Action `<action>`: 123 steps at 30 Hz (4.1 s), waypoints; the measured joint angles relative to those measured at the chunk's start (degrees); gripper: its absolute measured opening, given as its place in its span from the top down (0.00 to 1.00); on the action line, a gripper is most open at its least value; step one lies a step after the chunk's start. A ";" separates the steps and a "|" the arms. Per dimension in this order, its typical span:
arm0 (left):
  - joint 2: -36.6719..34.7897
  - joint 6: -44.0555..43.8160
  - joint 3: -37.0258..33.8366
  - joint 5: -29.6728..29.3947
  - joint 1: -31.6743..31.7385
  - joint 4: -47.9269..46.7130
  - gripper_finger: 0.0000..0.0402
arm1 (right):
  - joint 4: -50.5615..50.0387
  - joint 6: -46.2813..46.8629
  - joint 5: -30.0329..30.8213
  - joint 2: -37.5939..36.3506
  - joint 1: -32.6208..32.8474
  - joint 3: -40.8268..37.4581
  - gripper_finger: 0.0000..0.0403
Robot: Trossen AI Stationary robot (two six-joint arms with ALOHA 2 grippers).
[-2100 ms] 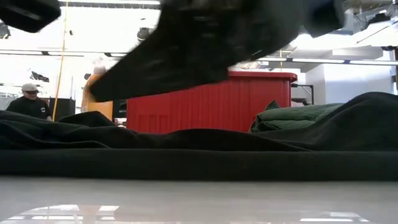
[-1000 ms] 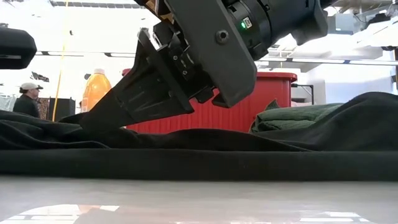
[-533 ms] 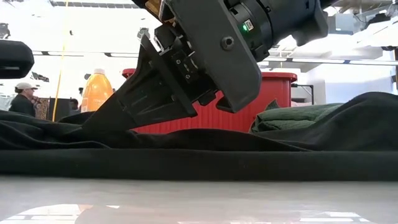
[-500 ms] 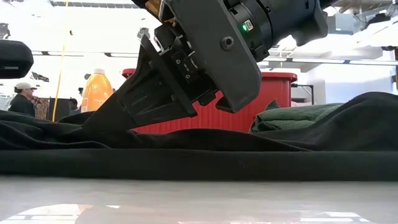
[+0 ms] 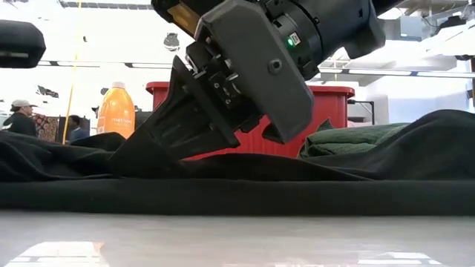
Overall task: Fold laundry
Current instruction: Fold the black shirt
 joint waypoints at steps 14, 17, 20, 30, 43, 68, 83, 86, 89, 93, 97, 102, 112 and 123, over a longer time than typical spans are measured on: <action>-0.07 -2.05 0.80 4.98 0.01 -0.26 1.00 | 2.41 3.54 -1.62 2.80 -0.72 0.01 0.66; -0.09 -2.06 0.80 5.01 0.07 0.13 1.00 | 2.68 4.95 -1.43 3.96 -0.68 0.19 0.66; -0.09 -2.68 0.80 6.08 0.07 0.01 1.00 | 1.44 5.15 -1.18 3.93 -0.52 0.20 0.66; -1.99 -6.02 1.65 6.54 -1.18 -1.14 1.00 | -2.36 7.49 -1.02 3.54 -0.57 0.26 0.66; -4.00 -18.17 0.37 1.25 -5.61 -2.17 1.00 | -2.29 7.65 -0.99 3.63 -0.57 0.13 0.69; -4.00 -23.77 0.01 11.30 -6.24 -5.96 0.96 | -5.21 8.46 -4.14 -0.42 -0.61 -0.35 0.70; -14.48 -28.82 -4.17 -31.36 -3.59 4.93 0.92 | -41.45 28.61 1.11 -21.24 1.87 -0.09 0.52; -14.11 -19.99 -10.37 -29.99 1.30 23.03 0.92 | -53.31 39.33 7.43 -24.47 5.40 -0.11 0.51; -12.11 -9.21 -15.52 -24.10 7.11 44.60 0.92 | -65.18 53.94 7.52 -27.83 8.35 -0.07 0.51; -9.13 4.98 -17.59 -17.25 13.42 62.75 0.91 | -80.93 71.14 6.20 -29.80 12.85 -0.09 0.49; -7.74 8.96 -16.18 -13.81 18.12 62.47 0.86 | -89.63 84.80 2.93 -32.90 18.71 -2.85 0.44; -5.00 -0.83 -16.09 -4.04 23.40 50.74 0.78 | -85.84 98.89 0.14 -39.20 25.36 -12.19 0.42; 1.81 -14.54 -15.52 8.87 24.97 38.94 0.76 | -73.59 111.02 -4.02 -45.76 31.28 -28.04 0.42; -4.46 -26.52 -15.81 20.73 23.58 21.16 0.76 | -79.70 121.87 -5.76 -47.98 33.06 -28.13 0.42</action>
